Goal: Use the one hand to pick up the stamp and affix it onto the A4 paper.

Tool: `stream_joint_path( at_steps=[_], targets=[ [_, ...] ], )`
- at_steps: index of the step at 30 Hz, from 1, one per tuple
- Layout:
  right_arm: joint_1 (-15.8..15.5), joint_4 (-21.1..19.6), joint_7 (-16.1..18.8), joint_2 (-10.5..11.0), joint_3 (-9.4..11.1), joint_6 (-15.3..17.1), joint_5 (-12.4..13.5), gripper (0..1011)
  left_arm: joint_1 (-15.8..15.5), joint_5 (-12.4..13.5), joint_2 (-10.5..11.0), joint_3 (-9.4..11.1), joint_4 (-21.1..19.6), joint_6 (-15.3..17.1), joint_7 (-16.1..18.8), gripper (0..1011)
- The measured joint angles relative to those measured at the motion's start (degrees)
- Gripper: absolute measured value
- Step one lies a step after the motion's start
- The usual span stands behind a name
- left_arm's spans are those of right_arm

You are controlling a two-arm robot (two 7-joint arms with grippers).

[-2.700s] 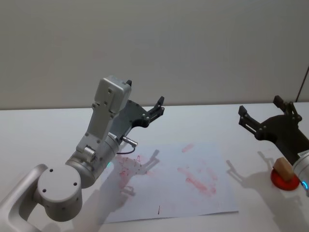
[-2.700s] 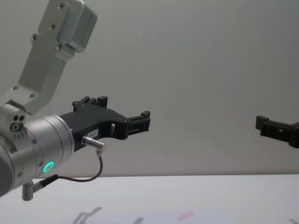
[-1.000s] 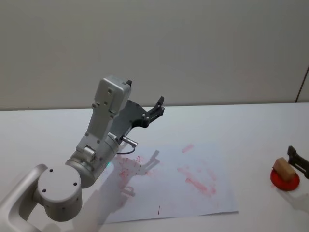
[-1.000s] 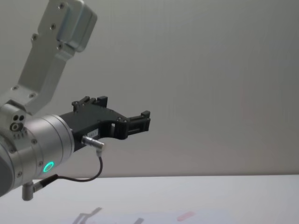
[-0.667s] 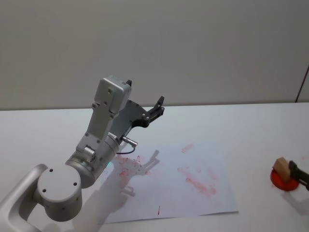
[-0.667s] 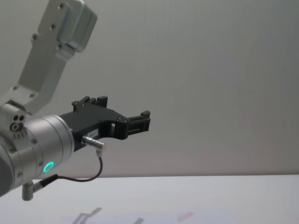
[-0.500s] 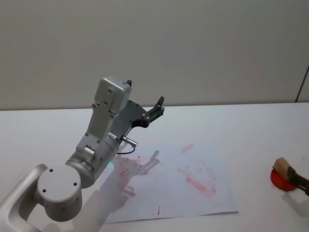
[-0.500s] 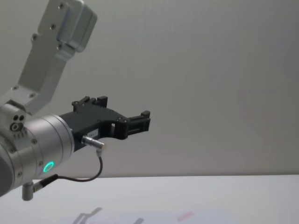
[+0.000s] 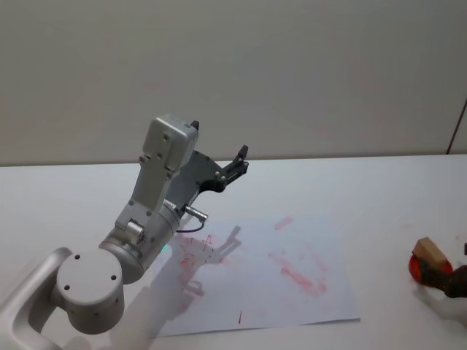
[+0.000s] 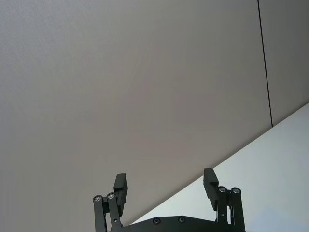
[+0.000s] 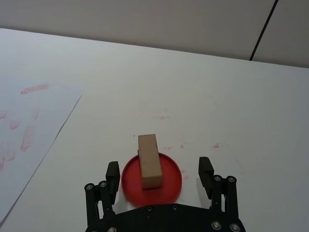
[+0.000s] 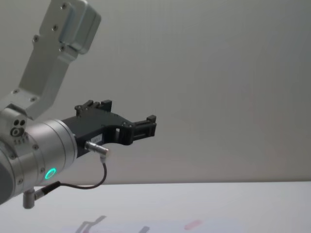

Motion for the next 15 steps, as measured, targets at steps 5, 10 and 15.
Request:
stream_joint_path(
  at_steps=[5, 10, 15],
  targets=[
    [1.84, 1.51, 1.33, -0.93, -0.69, 0.04, -1.58, 1001, 0.0, 0.0, 0.0, 0.0, 0.0, 0.0, 0.0, 1001],
    [3.52, 2.96, 2.53, -1.76, -1.34, 0.03, -3.09, 1001, 0.0, 0.0, 0.0, 0.0, 0.0, 0.0, 0.0, 1001],
    [4.56, 3.88, 3.25, -2.31, -1.76, -0.01, -4.04, 902, 0.0, 0.0, 0.0, 0.0, 0.0, 0.0, 0.0, 1001]
  ],
)
